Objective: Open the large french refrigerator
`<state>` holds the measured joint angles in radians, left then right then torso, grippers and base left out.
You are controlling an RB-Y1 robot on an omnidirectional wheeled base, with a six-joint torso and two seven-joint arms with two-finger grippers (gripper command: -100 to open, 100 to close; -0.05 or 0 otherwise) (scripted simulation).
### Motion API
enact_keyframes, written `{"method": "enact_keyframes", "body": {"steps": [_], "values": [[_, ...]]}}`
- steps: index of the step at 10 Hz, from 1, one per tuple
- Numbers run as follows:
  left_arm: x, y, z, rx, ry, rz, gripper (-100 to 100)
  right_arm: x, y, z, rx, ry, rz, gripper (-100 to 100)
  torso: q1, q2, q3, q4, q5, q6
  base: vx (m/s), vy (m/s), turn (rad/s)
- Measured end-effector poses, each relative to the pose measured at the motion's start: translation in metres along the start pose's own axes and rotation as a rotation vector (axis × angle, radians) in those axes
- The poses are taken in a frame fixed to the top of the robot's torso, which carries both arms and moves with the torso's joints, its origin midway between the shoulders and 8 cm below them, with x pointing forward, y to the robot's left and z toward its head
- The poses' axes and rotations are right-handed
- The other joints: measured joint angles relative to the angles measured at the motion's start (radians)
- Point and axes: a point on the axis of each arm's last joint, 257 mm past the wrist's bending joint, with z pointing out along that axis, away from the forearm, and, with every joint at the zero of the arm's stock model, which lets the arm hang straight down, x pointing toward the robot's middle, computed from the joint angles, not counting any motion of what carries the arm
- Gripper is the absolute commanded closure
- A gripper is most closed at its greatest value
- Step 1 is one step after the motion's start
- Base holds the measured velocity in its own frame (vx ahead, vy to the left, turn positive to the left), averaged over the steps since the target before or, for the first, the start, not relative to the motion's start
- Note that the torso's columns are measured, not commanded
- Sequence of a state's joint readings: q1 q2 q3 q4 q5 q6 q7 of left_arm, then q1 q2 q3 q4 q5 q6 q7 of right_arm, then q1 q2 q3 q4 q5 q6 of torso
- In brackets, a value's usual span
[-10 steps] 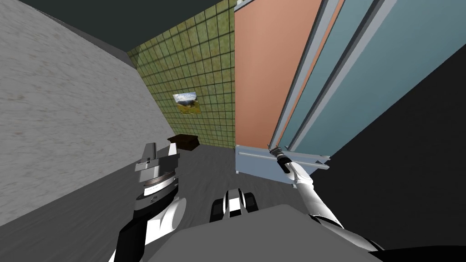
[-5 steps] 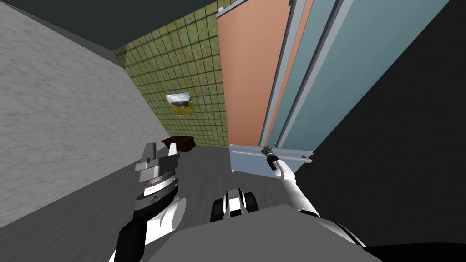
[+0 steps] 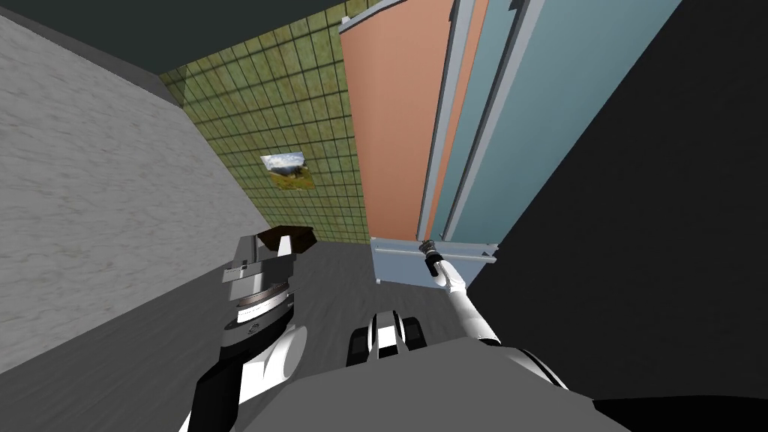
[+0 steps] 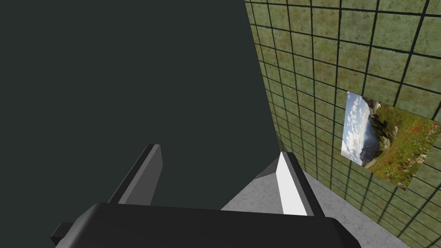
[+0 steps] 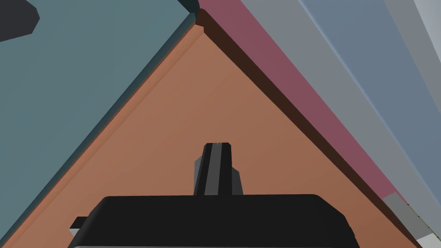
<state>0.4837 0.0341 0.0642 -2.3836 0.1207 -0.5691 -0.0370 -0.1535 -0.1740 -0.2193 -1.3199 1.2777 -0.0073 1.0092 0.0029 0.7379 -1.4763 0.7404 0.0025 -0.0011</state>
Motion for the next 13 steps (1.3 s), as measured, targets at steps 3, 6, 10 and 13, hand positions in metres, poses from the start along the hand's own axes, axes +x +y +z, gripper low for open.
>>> {"method": "enact_keyframes", "body": {"steps": [3, 6, 10, 13], "values": [[0.0, 0.0, 0.0, 0.0, 0.0, 0.0, 0, -0.046, 0.036, 0.007, -0.012, -0.018, 0.001, 100, 0.0, 0.003, 0.002, 0.0, -0.001, -0.001, -0.047, -0.113, -0.049], [0.0, 0.0, 0.0, 0.0, 0.0, 0.0, 0, -0.063, 0.041, 0.007, -0.013, -0.031, -0.006, 100, 0.003, -0.001, -0.001, -0.002, -0.001, -0.001, -0.016, -0.033, -0.045], [0.0, 0.0, 0.0, 0.0, 0.0, 0.0, 0, -0.088, 0.057, 0.004, -0.02, -0.042, -0.009, -100, 0.001, 0.0, 0.0, -0.002, -0.001, 0.0, -0.014, -0.032, -0.006], [0.0, 0.0, 0.0, 0.0, 0.0, 0.0, 0, -0.081, 0.03, 0.015, 0.013, -0.037, -0.065, -100, -0.003, 0.002, 0.001, -0.002, -0.002, 0.001, -0.038, 0.013, 0.007]]}}
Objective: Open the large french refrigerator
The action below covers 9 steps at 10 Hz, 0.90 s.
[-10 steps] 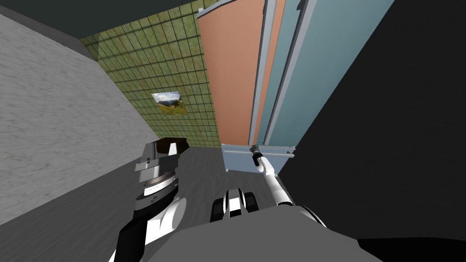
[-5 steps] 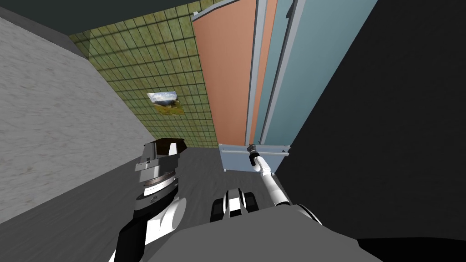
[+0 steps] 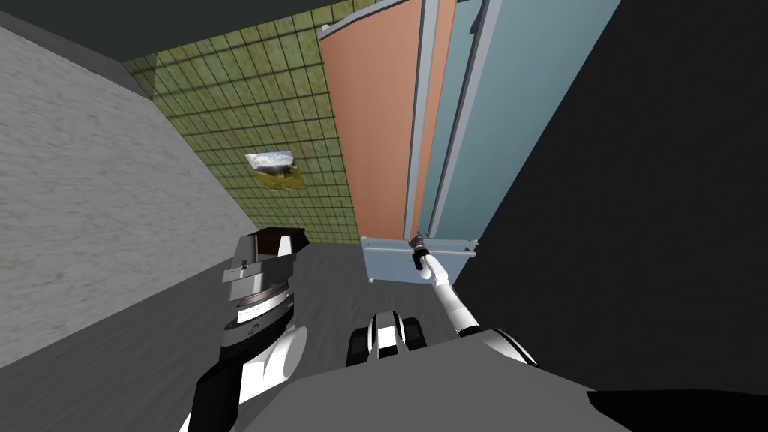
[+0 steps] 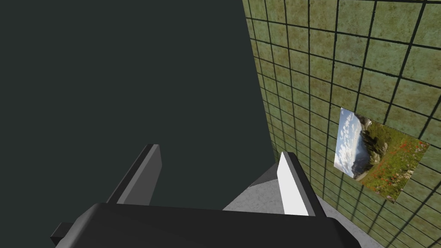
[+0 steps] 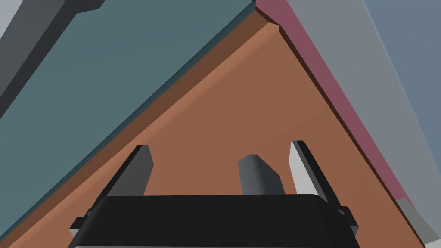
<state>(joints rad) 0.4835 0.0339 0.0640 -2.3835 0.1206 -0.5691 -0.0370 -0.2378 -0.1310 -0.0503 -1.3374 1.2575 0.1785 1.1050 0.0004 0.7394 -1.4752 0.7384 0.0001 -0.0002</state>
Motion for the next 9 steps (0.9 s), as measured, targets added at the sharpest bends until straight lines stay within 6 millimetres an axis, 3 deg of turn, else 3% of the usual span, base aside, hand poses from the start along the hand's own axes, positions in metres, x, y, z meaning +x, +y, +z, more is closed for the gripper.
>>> {"method": "enact_keyframes", "body": {"steps": [5, 9], "values": [[0.0, 0.0, 0.0, 0.0, 0.0, 0.0, 0, -0.005, -0.017, 0.015, 0.046, 0.037, -0.026, -100, 0.001, -0.001, 0.0, 0.0, 0.0, 0.0, -0.067, 0.022, 0.005], [0.0, 0.0, 0.0, 0.0, 0.0, 0.0, 0, -0.027, 0.009, 0.014, 0.024, 0.047, 0.038, -100, 0.0, -0.002, -0.001, 0.0, 0.0, 0.0, -0.016, 0.006, 0.009]]}}
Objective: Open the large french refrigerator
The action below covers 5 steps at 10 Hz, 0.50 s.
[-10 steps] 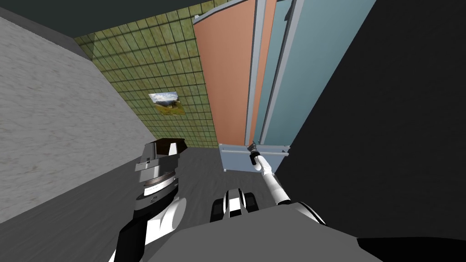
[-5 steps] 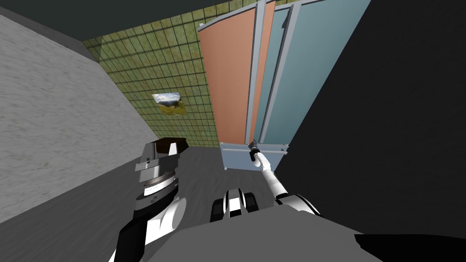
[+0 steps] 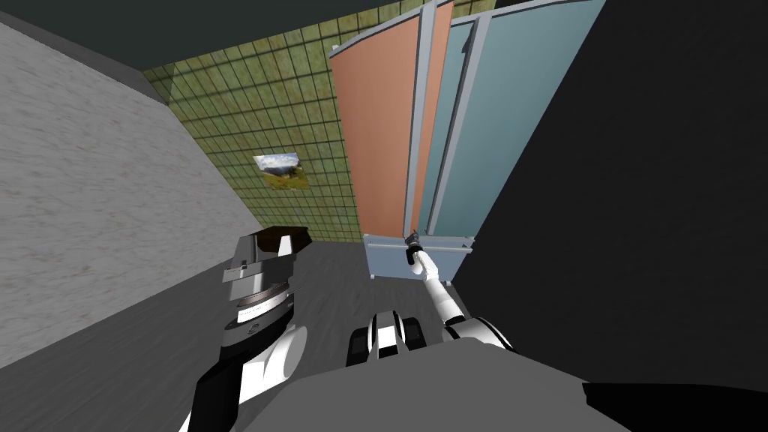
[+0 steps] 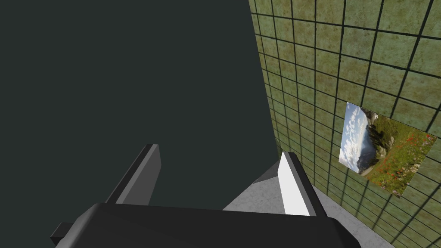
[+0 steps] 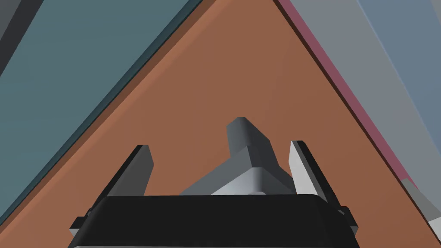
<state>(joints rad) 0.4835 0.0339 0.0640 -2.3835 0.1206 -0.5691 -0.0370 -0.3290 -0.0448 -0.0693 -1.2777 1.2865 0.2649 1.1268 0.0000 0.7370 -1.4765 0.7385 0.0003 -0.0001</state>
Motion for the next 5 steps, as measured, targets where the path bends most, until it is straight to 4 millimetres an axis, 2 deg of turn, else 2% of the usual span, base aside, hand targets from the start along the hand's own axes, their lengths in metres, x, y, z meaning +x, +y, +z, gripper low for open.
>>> {"method": "enact_keyframes", "body": {"steps": [1, 2, 3, 5], "values": [[0.0, 0.0, 0.0, 0.0, 0.0, 0.0, 0, 0.0, 0.0, 0.0, -0.001, 0.0, 0.0, 100, -0.001, 0.0, 0.0, 0.0, 0.0, 0.0, -0.006, 0.008, 0.027], [0.0, 0.0, 0.0, 0.0, 0.0, 0.0, 0, 0.001, 0.004, -0.001, -0.008, 0.002, 0.0, 100, -0.001, 0.002, 0.001, 0.003, 0.001, 0.003, -0.026, 0.185, -0.081], [0.0, 0.0, 0.0, 0.0, 0.0, 0.0, 0, 0.007, 0.001, -0.003, 0.004, 0.021, 0.004, 100, 0.008, 0.009, 0.005, 0.006, 0.004, 0.005, -0.033, 0.244, -0.126], [0.0, 0.0, 0.0, 0.0, 0.0, 0.0, 0, 0.02, -0.011, -0.005, 0.037, 0.058, 0.001, 100, 0.008, 0.013, 0.008, 0.005, 0.003, -0.002, -0.078, 0.241, -0.092]]}}
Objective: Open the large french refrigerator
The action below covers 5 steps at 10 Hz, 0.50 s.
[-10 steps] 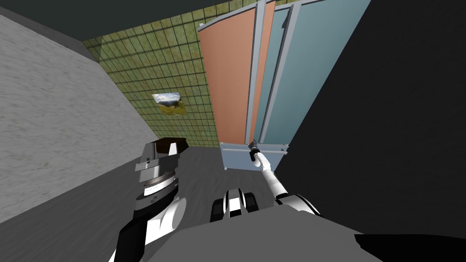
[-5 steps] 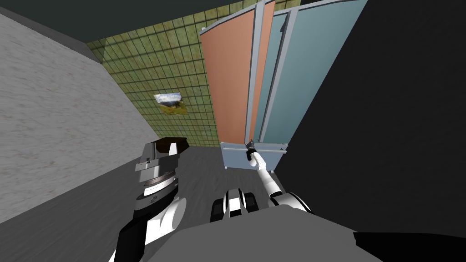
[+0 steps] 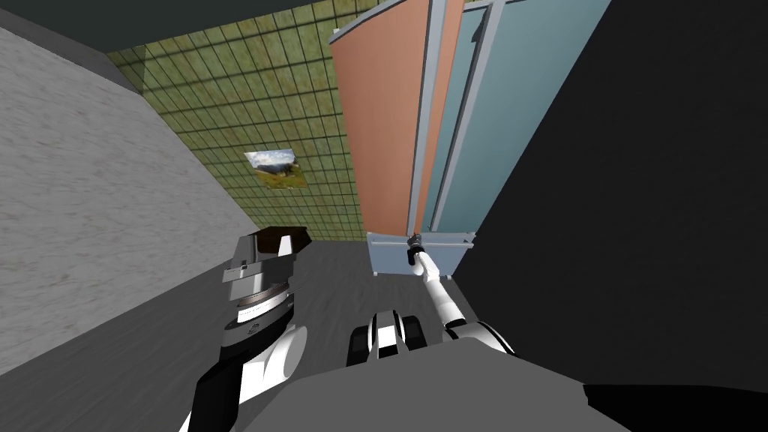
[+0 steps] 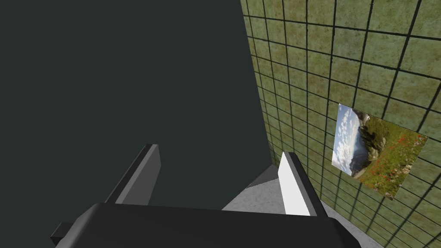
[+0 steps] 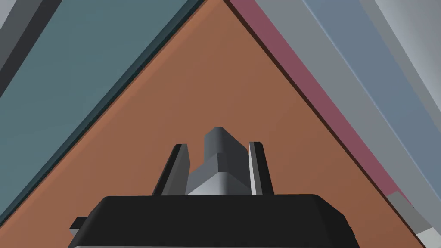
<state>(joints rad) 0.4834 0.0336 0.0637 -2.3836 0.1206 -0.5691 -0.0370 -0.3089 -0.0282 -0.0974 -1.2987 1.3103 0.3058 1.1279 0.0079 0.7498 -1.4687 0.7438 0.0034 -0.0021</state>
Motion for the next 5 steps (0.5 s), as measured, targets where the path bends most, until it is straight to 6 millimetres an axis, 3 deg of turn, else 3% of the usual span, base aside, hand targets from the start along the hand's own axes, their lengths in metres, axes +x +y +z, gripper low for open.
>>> {"method": "enact_keyframes", "body": {"steps": [5], "values": [[0.0, 0.0, 0.0, 0.0, 0.0, 0.0, 0, 0.035, -0.026, -0.006, 0.077, 0.105, 0.009, 100, -0.003, -0.004, -0.002, 0.004, 0.002, 0.002, -0.067, 0.266, -0.095]]}}
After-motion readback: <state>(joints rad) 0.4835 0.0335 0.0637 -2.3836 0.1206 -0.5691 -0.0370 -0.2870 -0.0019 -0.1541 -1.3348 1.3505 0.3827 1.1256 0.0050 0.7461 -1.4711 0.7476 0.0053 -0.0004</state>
